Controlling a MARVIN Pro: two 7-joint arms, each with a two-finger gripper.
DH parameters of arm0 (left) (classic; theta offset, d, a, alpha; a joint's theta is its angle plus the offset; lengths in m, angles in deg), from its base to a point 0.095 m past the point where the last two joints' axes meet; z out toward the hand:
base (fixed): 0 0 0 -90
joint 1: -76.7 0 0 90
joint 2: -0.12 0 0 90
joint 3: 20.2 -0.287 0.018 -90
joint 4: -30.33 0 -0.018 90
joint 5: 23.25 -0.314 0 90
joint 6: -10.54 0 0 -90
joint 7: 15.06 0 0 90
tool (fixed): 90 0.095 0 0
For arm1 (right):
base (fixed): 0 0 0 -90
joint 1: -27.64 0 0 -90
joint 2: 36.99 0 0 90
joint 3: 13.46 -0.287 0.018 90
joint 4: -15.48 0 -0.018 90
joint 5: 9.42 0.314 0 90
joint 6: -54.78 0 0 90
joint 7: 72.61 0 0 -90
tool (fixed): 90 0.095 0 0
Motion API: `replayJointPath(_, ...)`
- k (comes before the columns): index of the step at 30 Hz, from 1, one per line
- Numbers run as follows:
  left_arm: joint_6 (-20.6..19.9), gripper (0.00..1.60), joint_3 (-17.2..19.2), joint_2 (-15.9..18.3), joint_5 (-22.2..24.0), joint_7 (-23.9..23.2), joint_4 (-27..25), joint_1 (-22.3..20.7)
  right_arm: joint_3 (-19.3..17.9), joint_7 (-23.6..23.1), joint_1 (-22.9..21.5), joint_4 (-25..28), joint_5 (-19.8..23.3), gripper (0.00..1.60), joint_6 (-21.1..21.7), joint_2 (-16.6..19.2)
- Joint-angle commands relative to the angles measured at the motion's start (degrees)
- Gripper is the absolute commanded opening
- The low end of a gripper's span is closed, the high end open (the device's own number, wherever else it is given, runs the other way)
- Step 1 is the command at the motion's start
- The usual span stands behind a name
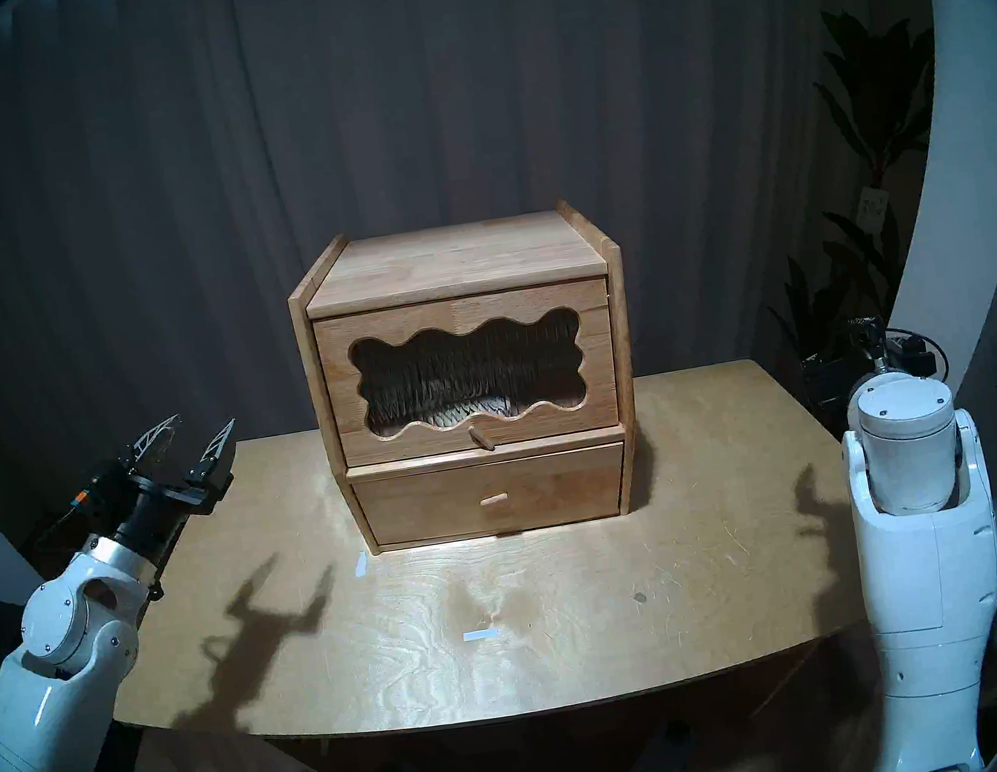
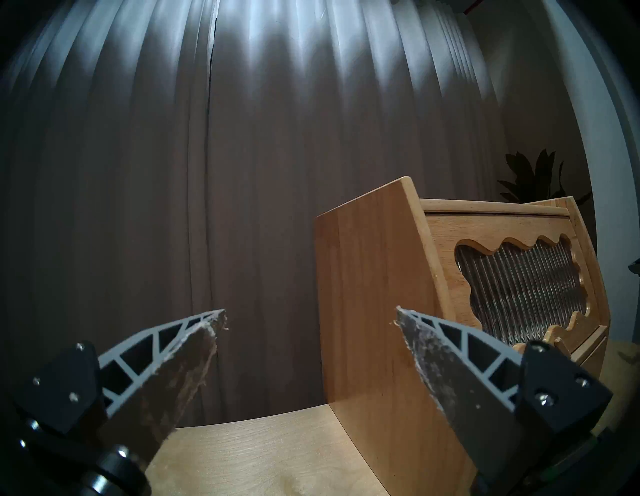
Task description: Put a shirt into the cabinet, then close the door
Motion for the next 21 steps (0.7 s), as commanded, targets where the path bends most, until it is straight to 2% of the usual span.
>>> replayJointPath(1, 0.21, 1.60, 0.32, 0.13, 0.03, -0.02, -0.50, -0.48, 0.80, -3.46, -6.59, -2.54, 3.49, 1.60, -3.15, 2.83)
replayJointPath(14, 0.31, 1.60, 0.38, 0.17, 0.02, -0.02, -0.66, -0.68, 5.83, -12.56, -15.59, -12.69, 10.55, 1.60, -9.08, 5.57)
replayJointPath(21, 0.41, 1.60, 0.48, 0.16, 0.06, -0.02, -0.87, -0.79, 5.67, -17.45, -17.76, -16.81, 12.96, 1.60, -14.64, 7.44)
